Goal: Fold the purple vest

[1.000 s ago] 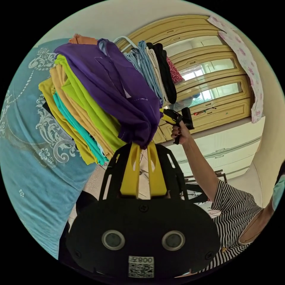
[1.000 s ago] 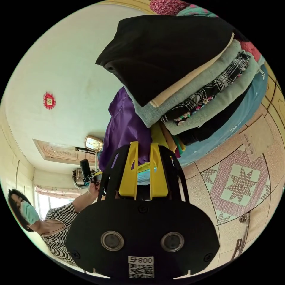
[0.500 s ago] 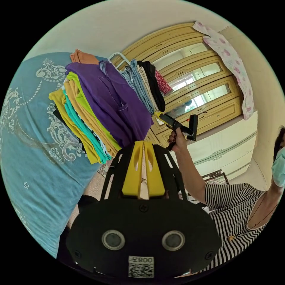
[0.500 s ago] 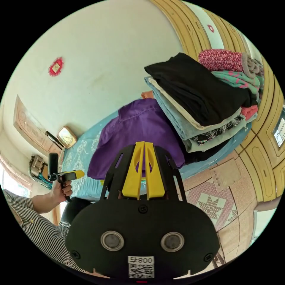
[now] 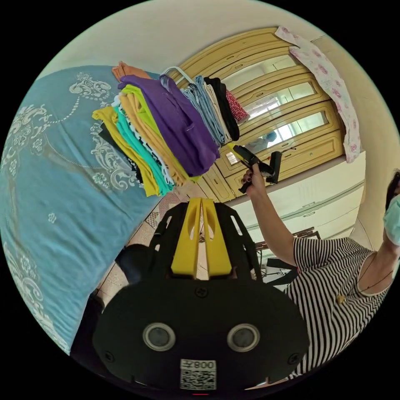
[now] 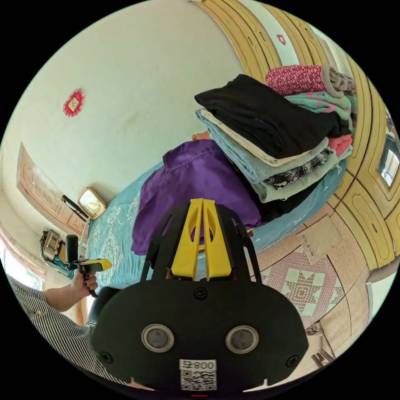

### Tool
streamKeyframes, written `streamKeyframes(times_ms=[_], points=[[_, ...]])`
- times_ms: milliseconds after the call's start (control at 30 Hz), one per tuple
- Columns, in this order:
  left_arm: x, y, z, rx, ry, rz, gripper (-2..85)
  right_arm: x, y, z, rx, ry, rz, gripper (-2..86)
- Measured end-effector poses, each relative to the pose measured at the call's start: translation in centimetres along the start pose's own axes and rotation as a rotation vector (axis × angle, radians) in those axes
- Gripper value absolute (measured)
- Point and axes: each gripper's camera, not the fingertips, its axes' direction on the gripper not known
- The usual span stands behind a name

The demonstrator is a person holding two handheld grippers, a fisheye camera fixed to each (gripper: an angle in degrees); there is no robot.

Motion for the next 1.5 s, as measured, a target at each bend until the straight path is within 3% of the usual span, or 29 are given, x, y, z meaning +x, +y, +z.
streamKeyframes(times_ms=[167, 367, 600, 900, 1033, 1200, 1333, 1500], points=[[-4.0, 8.4, -5.1, -0.01, -0.064, -0.13, 0.1, -5.2, 3.8, 2.6, -0.05, -0.079, -0.06, 0.0], [-5.9, 12.1, -9.4, 0.068, -0.094, -0.173, 0.2, -11.9, 4.8, 7.4, -0.062, -0.129, -0.133, 0.2], [-7.1, 10.5, -12.0, 0.081, -0.137, -0.078, 1.0, -20.2, 2.3, 11.1, -0.014, -0.135, -0.308, 1.2], [-14.1, 2.8, -14.4, 0.033, -0.052, 0.012, 5.6, -29.6, -11.1, 20.9, 0.105, -0.083, -0.487, 6.8], [-19.1, -3.7, -15.6, 0.031, -0.058, 0.077, 6.4, -34.4, -21.0, 31.0, 0.067, 0.026, -0.569, 9.3], [-24.4, -9.4, -16.7, 0.026, -0.202, 0.053, 5.4, -35.7, -31.9, 47.4, -0.124, 0.045, -0.443, 10.4], [-26.8, -12.0, -16.1, -0.118, -0.461, 0.013, 2.7, -34.7, -37.7, 59.3, -0.233, 0.076, -0.32, 9.9], [-26.6, -13.8, -14.3, -0.275, -0.626, 0.078, 0.7, -34.0, -42.8, 70.6, -0.332, 0.18, -0.265, 9.7]])
